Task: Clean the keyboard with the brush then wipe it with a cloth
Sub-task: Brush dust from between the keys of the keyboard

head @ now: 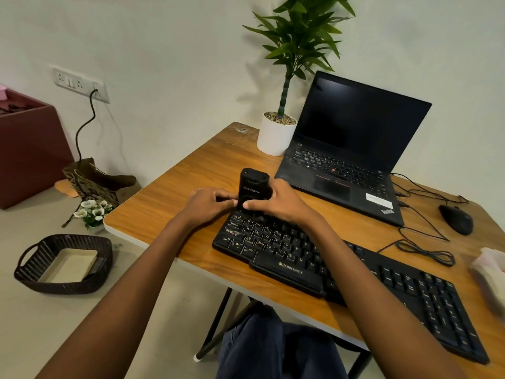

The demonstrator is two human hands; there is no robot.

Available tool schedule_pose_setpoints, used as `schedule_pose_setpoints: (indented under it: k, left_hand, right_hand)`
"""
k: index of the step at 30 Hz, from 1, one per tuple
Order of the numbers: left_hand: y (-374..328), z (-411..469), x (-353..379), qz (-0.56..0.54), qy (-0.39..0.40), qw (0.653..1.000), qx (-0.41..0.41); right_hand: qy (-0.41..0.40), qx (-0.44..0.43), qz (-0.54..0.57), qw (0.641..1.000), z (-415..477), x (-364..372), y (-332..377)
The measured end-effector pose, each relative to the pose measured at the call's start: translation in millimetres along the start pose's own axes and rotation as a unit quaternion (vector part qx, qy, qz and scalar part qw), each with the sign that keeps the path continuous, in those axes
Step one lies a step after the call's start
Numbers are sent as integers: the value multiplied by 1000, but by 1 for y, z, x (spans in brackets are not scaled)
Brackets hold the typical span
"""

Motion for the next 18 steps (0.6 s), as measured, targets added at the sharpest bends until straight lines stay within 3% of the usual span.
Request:
schedule_pose_setpoints:
  k: [4, 9, 12, 16, 18]
  left_hand:
    - [3, -1, 0, -1, -2, 1000, -6]
    - [-1, -2, 0, 15, -8, 1000, 4]
    - [-3, -3, 0, 14, -4, 1000, -4]
    - [-4, -3, -1, 22, 4, 1000, -3]
    - [-5, -2, -1, 26, 2, 1000, 3]
  right_hand:
    - [-5, -8, 78, 997, 5, 16, -3]
    - [-66, 6, -7, 998, 0, -3, -8]
    - [-34, 20, 55, 998, -2, -1, -10]
    - [-47, -3, 9, 999, 3, 1, -5]
    - [-7, -1, 15, 1000, 5, 2, -1]
Point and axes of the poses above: each hand's wrist, its own z-axis towards the middle knuckle, its own x-axis out of the palm, y = z × x, the point moved 1 cm from there along z, towards the middle knuckle, and after that the axes turned 1 degree about y, right-handed, at the moved point
